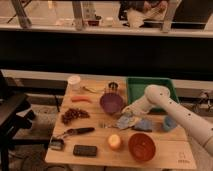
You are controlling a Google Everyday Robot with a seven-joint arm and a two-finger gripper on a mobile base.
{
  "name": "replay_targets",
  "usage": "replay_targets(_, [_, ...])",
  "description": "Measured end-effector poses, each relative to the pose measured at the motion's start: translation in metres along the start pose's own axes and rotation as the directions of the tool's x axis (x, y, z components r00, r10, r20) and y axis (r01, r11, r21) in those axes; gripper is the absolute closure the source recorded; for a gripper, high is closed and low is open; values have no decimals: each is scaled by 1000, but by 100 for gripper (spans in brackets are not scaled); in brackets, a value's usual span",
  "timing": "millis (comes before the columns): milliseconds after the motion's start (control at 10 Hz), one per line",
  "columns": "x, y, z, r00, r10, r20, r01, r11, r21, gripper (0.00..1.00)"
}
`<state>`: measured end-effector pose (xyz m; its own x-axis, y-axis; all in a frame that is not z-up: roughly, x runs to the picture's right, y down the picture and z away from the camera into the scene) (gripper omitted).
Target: Wipe purple bowl with towel
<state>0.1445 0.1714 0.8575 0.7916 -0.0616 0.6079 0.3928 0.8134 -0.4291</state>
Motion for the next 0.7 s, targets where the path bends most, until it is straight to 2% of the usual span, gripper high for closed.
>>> replay_targets(200, [4,2,1,1000,3,3,-3,1000,-3,39])
replay_targets(400, [6,2,2,1000,2,6,-2,1000,-3,45])
replay_targets(700, [9,5,4,1000,-2,3,2,1000,-12,47])
